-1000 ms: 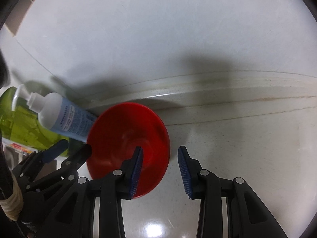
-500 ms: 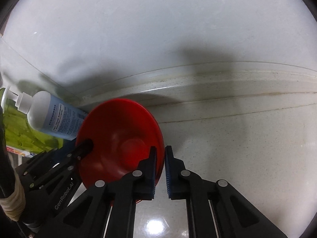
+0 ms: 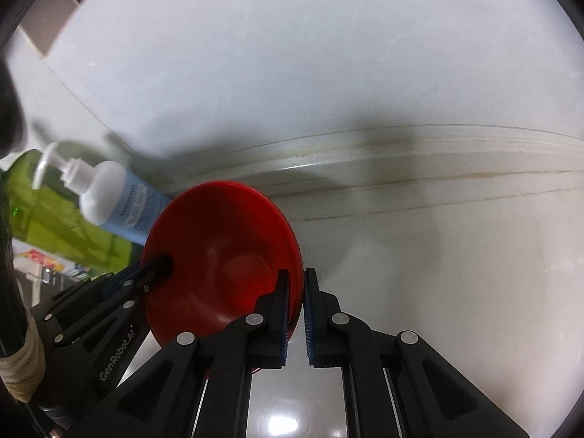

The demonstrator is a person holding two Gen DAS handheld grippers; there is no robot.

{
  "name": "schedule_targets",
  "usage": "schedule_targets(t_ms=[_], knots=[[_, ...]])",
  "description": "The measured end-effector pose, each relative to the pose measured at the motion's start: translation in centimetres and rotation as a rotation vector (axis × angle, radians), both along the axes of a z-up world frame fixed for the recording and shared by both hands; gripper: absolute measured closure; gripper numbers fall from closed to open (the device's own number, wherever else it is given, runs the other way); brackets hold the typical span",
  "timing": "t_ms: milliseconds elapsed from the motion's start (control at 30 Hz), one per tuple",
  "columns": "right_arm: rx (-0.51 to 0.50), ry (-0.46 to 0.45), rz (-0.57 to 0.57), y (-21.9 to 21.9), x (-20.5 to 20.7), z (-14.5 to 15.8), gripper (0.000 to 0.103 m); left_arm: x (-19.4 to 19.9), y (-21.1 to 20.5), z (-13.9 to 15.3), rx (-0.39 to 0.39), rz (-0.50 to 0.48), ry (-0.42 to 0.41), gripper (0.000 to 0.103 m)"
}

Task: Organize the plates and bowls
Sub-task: 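Lift the red-and-black bowl with both tools and carry it to the nested bowls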

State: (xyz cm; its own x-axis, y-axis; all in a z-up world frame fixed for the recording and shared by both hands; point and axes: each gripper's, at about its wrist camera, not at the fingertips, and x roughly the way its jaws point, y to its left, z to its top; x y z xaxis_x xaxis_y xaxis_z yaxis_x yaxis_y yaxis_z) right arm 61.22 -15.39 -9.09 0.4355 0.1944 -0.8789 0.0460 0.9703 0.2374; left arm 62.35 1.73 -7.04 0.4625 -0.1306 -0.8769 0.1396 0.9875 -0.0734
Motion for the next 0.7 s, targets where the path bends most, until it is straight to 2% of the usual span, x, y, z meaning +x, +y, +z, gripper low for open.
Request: schedule_targets(t_ms=[367,700], knots=[[0.014,-0.051,-0.068,-2.3,-7.3,4.3,0.095,-6.3,-2.7,4.4,-0.015,-0.087,-0.069,0.094],[0.031,-0.087,-0.159,-5.6,-14.4,5.6,0.094,-12.8,-7.1,6.4,-0.043,-0.184,-0.092,0.093]])
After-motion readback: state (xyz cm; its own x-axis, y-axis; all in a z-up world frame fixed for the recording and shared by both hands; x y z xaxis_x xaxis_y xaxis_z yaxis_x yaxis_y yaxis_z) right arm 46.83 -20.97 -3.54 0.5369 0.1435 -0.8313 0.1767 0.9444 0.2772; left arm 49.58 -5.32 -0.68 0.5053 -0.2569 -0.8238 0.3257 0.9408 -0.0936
